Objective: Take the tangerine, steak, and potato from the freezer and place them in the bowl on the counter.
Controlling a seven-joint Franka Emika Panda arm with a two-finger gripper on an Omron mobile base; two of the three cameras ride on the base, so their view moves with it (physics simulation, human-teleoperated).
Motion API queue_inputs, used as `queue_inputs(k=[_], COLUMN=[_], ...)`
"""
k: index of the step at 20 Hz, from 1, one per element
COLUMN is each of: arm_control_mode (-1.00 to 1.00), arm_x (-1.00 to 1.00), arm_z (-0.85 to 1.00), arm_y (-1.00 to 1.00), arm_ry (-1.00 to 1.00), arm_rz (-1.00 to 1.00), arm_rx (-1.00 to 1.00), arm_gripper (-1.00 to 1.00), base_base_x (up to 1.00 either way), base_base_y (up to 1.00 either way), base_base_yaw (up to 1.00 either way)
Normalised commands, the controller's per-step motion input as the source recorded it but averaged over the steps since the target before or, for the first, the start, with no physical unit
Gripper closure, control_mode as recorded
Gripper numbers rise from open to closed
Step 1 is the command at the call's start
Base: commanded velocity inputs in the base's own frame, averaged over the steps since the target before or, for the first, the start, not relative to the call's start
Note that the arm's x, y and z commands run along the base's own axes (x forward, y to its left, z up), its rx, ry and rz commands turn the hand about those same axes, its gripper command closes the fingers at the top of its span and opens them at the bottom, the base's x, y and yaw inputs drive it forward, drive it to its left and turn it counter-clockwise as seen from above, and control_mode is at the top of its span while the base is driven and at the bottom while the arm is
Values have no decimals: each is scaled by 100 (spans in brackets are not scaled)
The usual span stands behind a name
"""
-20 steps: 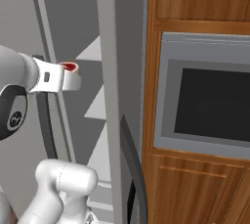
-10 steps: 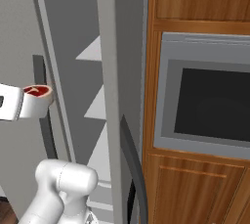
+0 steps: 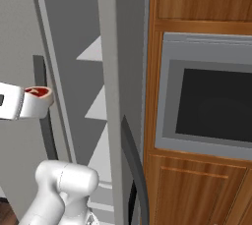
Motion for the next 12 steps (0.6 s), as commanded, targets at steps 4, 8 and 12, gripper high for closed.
queue_inputs(k=[4,8,12], arm_control_mode=[-100,100,100], arm_x=[6,0,0], arm_z=[-21,-22,0], arm_y=[0,0,0], arm_ry=[0,0,0], arm_rz=[0,0,0], arm_rx=[0,0,0], arm_gripper=[100,100,100], base_base_x=[0,-1,-65], base_base_y=[0,0,3], base_base_yaw=[0,0,0])
